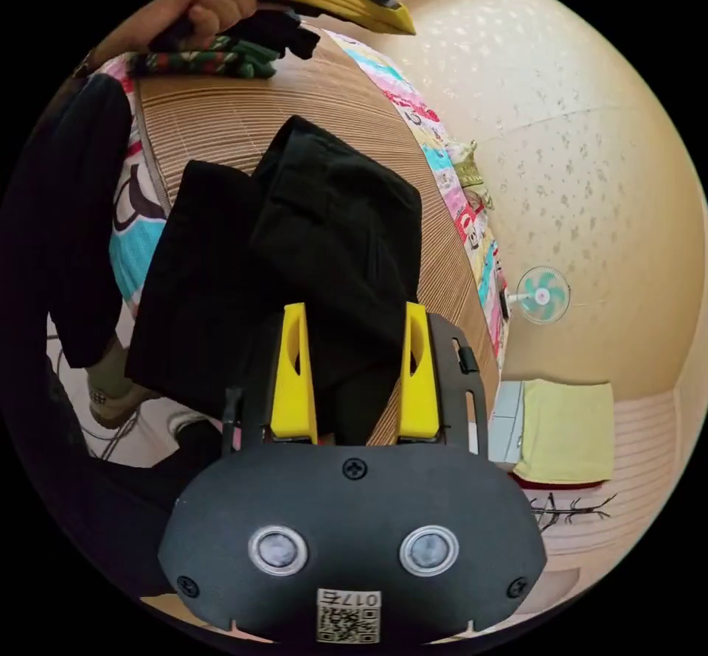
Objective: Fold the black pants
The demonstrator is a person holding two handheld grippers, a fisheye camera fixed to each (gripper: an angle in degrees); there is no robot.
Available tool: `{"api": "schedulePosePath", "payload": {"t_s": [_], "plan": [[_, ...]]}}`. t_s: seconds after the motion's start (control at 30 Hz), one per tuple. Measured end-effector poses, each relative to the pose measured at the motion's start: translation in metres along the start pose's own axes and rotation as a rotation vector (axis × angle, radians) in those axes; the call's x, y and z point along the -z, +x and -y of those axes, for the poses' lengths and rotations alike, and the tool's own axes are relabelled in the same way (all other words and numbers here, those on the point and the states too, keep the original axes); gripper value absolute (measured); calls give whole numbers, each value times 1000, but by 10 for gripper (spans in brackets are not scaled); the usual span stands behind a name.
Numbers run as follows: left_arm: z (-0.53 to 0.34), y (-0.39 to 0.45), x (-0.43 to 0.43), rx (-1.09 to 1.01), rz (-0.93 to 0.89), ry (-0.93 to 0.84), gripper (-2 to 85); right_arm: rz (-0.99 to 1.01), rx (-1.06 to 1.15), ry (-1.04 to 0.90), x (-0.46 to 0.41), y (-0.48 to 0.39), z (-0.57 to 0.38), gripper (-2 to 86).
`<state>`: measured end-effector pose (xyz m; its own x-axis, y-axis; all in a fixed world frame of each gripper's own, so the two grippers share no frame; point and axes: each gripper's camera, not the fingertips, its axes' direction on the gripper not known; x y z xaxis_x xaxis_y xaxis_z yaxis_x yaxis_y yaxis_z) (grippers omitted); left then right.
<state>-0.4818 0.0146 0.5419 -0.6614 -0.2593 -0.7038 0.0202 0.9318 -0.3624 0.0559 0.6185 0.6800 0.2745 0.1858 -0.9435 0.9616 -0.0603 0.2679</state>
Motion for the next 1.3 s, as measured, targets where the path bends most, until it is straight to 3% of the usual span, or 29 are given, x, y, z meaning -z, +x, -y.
{"api": "schedulePosePath", "payload": {"t_s": [0.1, 0.13, 0.2, 0.27, 0.37, 0.4, 0.6, 0.7, 0.8, 0.87, 1.0, 1.07, 1.13, 1.2, 1.3], "plan": [[-10, -1, 0, -7, -14, 9, -8, -74, 225, -71, -23, -23, 46, 100], [-12, 0, -1, -12, -16, 10, -8, -57, 201, -105, -36, -22, 64, 55], [-21, 5, -3, -54, 2, 4, -2, 66, 65, -102, -45, 1, 85, 50], [-26, 8, -2, -76, 25, -1, 13, 347, -349, -5, -31, 79, 87, 50], [-37, 7, 7, -72, 10, 37, 63, 524, -862, 244, 12, 177, 43, 48], [-42, 6, 12, -65, 9, 65, 78, 522, -924, 284, 22, 190, 35, 48], [-82, 26, 28, -160, 89, 244, 95, 232, -1028, 529, 153, 274, 17, 42], [-92, 44, 5, -277, 101, 154, 114, 151, -1068, 664, 216, 300, 4, 41], [-116, 74, -21, -367, -56, 16, 198, 33, -1132, 765, 271, 321, -12, 40], [-146, 107, -40, -444, -45, -39, 209, -59, -1165, 843, 309, 329, -23, 39], [-225, 197, -107, -693, 203, -223, 218, -181, -1214, 871, 350, 330, -24, 39], [-252, 226, -126, -730, 249, -197, 212, -237, -1244, 861, 365, 333, -18, 39], [-268, 243, -143, -743, 180, -191, 203, -270, -1262, 846, 369, 338, -12, 38], [-270, 257, -171, -709, 312, -181, 194, -267, -1262, 816, 370, 348, -6, 37], [-249, 271, -182, -641, 353, -101, 146, -192, -1269, 793, 371, 366, -10, 35]]}}
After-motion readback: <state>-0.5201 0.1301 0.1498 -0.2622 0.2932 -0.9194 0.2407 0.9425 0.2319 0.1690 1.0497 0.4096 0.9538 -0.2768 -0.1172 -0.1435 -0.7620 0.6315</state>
